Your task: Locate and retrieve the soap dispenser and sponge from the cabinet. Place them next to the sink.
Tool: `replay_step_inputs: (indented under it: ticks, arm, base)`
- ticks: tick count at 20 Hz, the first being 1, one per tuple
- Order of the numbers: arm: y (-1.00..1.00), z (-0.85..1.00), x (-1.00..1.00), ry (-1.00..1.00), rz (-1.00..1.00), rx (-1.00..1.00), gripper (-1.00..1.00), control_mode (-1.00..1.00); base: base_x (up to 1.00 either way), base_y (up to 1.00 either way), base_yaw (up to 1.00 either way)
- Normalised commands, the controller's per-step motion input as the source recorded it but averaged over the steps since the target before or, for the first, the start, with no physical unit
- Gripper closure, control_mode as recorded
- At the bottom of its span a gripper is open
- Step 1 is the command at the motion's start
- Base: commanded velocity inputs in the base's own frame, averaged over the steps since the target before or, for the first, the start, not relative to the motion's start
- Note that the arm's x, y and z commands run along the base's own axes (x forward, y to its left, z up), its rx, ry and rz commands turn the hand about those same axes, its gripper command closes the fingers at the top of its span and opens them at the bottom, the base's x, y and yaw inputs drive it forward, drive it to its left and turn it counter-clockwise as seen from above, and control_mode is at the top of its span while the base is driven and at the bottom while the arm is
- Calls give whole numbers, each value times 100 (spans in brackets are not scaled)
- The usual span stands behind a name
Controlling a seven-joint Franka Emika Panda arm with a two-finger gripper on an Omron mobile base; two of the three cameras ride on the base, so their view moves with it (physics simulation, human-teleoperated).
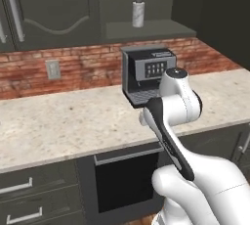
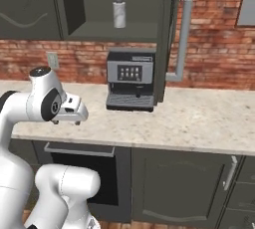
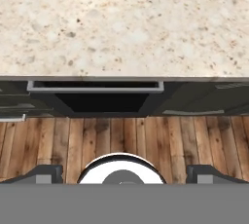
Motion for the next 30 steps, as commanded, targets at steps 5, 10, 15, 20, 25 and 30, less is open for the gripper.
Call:
replay_step_inputs:
  ticks: [5, 10, 15, 20, 25, 30]
  arm:
    - [0, 0, 0, 0, 0, 0, -100, 100]
    - [0, 0, 0, 0, 0, 0, -100, 100]
    - [0, 0, 0, 0, 0, 0, -100, 100]
    - [0, 0, 0, 0, 0, 0, -100, 100]
    - [0, 0, 0, 0, 0, 0, -100, 100]
    - [0, 0, 0, 0, 0, 0, -100, 100]
  base:
    - [52, -14, -3]
    - [49, -28, -1]
    - [66, -18, -2]
    - [79, -15, 0]
    - [61, -7, 0]
    - [68, -38, -5]
